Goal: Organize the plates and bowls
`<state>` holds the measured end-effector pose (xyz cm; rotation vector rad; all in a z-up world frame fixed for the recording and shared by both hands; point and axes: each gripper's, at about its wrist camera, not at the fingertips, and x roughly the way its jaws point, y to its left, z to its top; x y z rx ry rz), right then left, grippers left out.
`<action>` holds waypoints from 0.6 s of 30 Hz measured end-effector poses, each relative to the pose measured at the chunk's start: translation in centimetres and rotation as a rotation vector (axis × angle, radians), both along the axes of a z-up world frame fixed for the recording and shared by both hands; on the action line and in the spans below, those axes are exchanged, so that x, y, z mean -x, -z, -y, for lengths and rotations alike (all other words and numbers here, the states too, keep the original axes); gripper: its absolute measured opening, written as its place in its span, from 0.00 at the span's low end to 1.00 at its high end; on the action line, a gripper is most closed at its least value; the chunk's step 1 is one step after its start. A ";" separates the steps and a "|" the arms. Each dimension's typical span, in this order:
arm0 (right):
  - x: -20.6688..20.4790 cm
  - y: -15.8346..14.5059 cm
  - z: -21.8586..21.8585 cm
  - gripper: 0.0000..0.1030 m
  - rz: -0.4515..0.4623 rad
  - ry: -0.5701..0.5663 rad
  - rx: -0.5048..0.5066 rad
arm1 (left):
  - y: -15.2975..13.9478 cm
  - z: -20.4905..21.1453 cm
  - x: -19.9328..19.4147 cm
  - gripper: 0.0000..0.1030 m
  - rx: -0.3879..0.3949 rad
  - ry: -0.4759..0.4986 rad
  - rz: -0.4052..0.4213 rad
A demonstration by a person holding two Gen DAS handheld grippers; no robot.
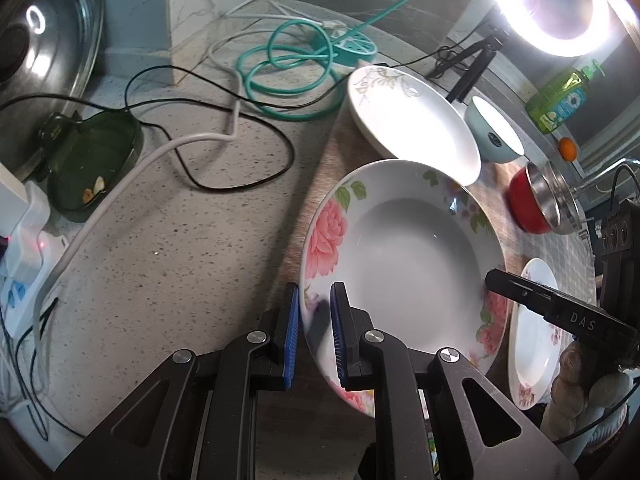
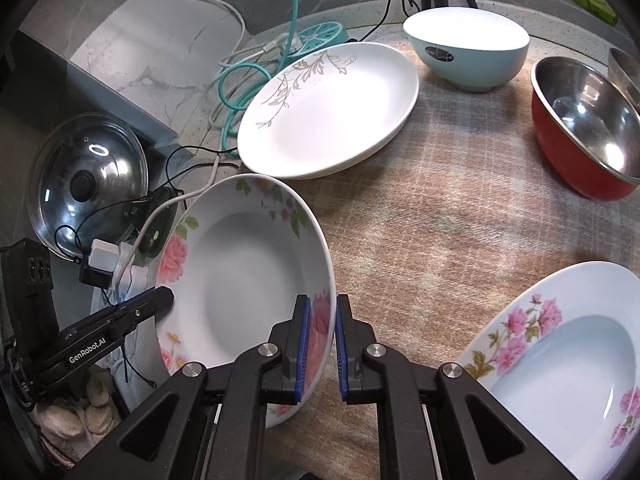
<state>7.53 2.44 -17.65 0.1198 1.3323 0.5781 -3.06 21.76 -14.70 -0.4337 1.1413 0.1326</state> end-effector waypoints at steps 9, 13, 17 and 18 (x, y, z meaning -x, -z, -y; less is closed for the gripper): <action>0.3 -1.2 2.4 0.11 0.015 0.042 -0.005 | -1.0 1.8 -0.9 0.13 0.010 0.036 0.022; 0.4 -1.5 3.5 0.11 0.014 0.066 -0.010 | -1.4 2.8 -1.2 0.13 0.014 0.053 0.030; 0.6 -1.8 4.7 0.11 0.016 0.085 -0.012 | -1.7 3.7 -1.5 0.13 0.016 0.072 0.037; 0.6 -2.0 5.1 0.11 0.018 0.092 -0.013 | -1.8 4.0 -1.6 0.13 0.016 0.079 0.039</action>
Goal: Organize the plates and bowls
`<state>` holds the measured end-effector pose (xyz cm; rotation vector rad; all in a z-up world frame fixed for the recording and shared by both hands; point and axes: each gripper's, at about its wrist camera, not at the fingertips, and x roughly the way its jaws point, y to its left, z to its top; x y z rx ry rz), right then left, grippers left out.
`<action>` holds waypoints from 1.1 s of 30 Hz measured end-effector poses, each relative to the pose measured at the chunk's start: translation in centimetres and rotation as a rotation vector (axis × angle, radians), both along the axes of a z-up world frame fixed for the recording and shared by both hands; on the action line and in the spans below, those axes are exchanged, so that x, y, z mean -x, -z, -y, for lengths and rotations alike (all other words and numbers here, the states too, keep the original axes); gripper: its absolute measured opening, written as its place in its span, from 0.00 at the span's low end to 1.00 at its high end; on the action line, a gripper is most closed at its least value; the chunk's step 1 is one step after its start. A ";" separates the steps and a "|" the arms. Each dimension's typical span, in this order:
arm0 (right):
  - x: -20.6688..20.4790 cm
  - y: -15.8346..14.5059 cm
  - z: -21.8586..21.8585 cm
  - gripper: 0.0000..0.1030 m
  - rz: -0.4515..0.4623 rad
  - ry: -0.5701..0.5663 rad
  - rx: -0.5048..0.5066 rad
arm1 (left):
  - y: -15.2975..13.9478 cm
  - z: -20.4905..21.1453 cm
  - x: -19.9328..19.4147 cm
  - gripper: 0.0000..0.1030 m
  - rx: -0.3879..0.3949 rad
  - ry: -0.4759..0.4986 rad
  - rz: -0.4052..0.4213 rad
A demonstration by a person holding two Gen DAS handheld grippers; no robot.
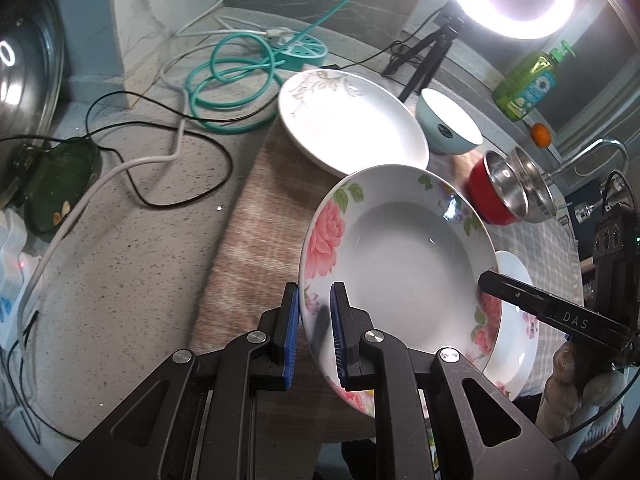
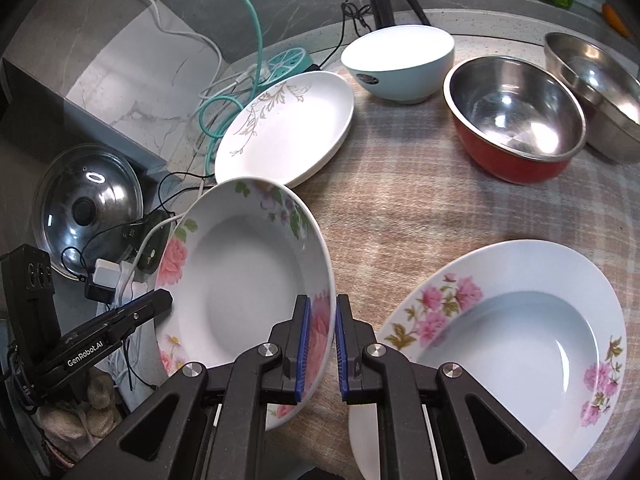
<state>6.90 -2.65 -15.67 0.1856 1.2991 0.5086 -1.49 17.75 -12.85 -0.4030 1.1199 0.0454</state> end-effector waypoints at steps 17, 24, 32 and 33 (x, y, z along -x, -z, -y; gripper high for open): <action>0.7 -1.3 6.2 0.11 0.012 0.102 0.001 | -0.8 5.1 -1.1 0.13 0.015 0.105 0.014; 1.4 -1.6 8.9 0.11 0.015 0.146 0.007 | -0.8 7.5 -1.6 0.13 0.022 0.148 0.013; 2.3 -1.6 11.7 0.11 0.010 0.195 0.015 | -0.6 9.9 -1.9 0.13 0.025 0.196 0.010; 2.4 -1.5 11.9 0.11 0.008 0.199 0.016 | -0.5 10.3 -2.0 0.13 0.027 0.202 0.009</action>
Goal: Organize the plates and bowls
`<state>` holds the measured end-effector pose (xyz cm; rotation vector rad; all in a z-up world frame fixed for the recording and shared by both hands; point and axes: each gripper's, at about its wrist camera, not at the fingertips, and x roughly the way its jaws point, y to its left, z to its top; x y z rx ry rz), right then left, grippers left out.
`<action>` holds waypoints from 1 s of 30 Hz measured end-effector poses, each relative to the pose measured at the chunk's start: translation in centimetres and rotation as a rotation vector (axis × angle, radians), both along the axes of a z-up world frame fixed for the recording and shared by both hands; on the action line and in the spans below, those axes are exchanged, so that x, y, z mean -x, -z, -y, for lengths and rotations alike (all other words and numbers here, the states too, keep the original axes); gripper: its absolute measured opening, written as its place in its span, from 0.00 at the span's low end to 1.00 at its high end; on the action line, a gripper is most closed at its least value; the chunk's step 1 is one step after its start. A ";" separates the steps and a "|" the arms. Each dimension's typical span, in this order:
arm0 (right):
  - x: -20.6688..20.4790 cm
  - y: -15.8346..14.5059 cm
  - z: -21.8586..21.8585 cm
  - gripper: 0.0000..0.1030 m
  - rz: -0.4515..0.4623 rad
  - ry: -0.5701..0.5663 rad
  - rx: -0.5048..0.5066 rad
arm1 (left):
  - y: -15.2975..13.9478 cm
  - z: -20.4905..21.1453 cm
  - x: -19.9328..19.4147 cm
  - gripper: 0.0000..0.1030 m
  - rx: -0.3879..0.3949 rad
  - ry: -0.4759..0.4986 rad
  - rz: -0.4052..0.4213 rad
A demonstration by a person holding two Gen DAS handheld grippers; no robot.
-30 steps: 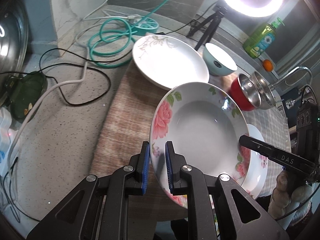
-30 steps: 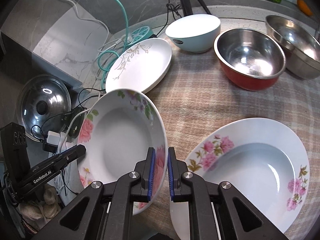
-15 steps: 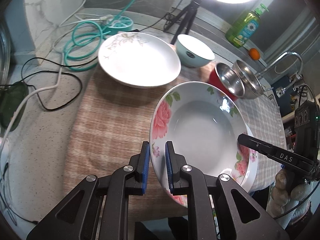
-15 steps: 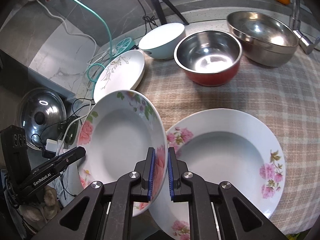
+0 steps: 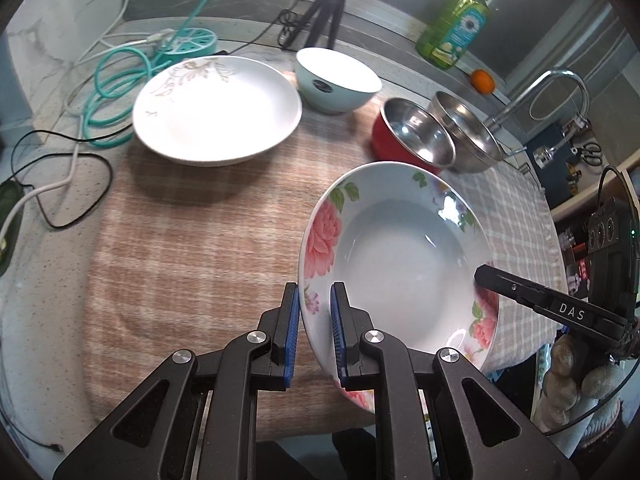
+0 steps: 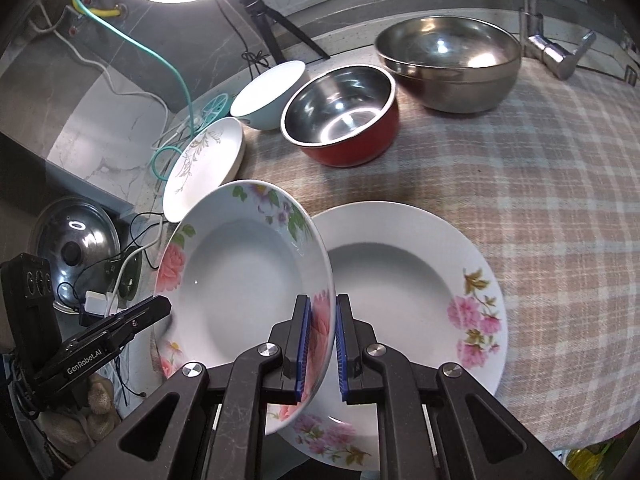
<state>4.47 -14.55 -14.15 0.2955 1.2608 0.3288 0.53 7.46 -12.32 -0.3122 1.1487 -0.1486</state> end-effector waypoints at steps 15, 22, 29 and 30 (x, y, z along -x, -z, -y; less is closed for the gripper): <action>1.4 0.8 4.9 0.11 -0.024 0.085 0.013 | 1.0 4.3 -0.8 0.13 0.011 0.079 -0.019; 1.6 1.4 6.2 0.11 -0.038 0.104 0.024 | 1.8 5.8 -1.0 0.13 0.009 0.104 -0.038; 1.8 1.9 7.1 0.11 -0.051 0.116 0.031 | 2.2 6.8 -1.2 0.13 0.002 0.125 -0.049; 1.8 1.9 7.2 0.11 -0.052 0.116 0.031 | 2.3 7.0 -1.3 0.13 0.000 0.127 -0.050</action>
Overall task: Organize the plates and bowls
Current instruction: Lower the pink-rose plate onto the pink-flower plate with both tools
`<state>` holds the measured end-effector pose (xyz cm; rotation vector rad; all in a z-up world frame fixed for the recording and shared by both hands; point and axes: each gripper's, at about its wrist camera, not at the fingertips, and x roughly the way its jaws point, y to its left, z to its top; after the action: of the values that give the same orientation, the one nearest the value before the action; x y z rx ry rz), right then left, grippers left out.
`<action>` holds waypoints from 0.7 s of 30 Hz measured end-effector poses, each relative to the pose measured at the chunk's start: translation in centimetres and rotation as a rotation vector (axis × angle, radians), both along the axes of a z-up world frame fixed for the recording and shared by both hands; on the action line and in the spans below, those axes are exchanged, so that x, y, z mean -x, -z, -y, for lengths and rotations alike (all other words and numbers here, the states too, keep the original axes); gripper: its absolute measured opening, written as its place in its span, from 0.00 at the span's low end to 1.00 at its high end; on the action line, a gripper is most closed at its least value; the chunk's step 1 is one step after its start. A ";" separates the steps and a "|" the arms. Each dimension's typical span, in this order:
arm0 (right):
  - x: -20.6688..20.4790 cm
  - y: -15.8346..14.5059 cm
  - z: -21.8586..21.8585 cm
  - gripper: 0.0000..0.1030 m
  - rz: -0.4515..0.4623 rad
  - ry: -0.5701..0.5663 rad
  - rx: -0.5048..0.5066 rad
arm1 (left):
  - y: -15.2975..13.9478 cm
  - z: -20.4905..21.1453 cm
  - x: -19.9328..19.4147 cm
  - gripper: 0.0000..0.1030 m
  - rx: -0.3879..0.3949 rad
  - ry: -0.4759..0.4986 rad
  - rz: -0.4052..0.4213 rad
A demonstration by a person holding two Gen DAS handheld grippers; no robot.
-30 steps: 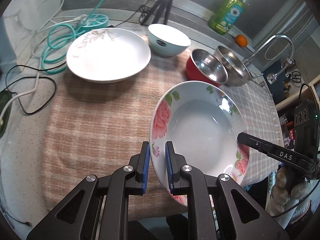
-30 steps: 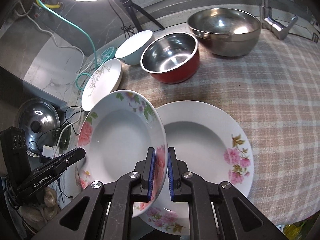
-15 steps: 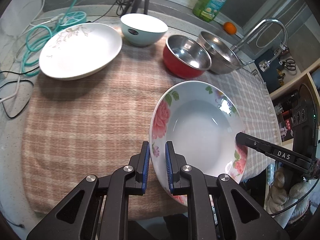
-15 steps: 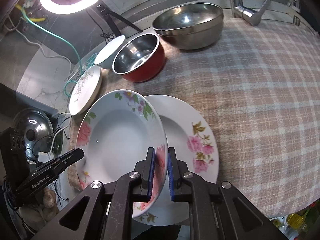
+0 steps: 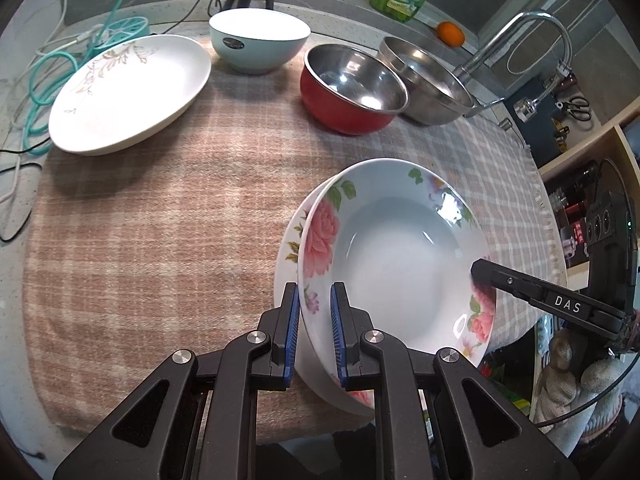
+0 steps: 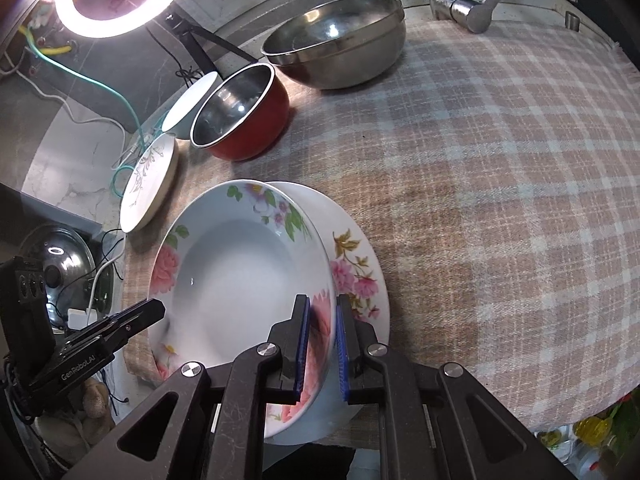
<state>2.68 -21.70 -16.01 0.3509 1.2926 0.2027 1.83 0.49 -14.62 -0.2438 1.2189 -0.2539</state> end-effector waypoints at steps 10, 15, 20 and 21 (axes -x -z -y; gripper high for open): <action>-0.1 0.5 0.1 0.11 -0.012 0.000 0.004 | 0.6 0.4 -0.2 0.13 -0.007 0.009 -0.016; -0.3 0.8 0.0 0.11 -0.018 -0.003 0.004 | 0.8 0.4 -0.3 0.13 -0.012 0.010 -0.023; -0.3 1.0 -0.1 0.11 -0.023 -0.005 0.005 | 1.0 0.3 -0.3 0.13 -0.013 0.008 -0.029; -0.3 1.0 -0.2 0.11 -0.022 -0.006 0.006 | 1.0 0.4 -0.4 0.13 -0.014 0.009 -0.030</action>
<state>3.00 -21.49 -17.03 0.3452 1.3162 0.2005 2.19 0.12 -15.61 -0.2303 1.2515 -0.2503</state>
